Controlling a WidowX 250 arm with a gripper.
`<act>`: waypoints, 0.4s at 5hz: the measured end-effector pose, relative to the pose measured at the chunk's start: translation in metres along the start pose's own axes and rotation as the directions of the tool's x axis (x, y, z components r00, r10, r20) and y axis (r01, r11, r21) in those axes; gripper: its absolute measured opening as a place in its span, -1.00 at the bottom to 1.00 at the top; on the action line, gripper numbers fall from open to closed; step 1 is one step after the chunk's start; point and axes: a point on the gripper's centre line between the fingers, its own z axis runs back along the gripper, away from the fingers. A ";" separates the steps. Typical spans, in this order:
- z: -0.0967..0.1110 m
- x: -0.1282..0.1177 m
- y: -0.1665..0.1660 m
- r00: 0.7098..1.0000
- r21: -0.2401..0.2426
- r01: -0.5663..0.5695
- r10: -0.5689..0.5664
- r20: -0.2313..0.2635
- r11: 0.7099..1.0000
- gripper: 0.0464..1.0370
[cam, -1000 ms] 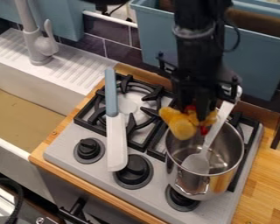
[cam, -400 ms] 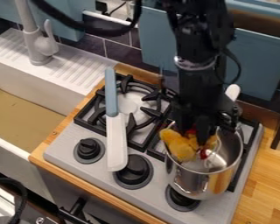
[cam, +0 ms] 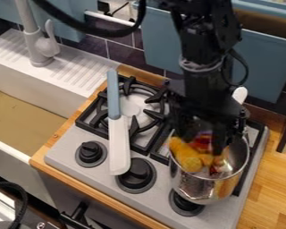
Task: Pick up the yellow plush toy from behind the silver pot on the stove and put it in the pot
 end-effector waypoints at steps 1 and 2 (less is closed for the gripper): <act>0.000 0.001 0.001 1.000 -0.001 -0.002 0.002 0.004 1.000 0.93; 0.001 -0.001 0.003 1.000 -0.007 -0.017 0.017 -0.009 1.000 0.92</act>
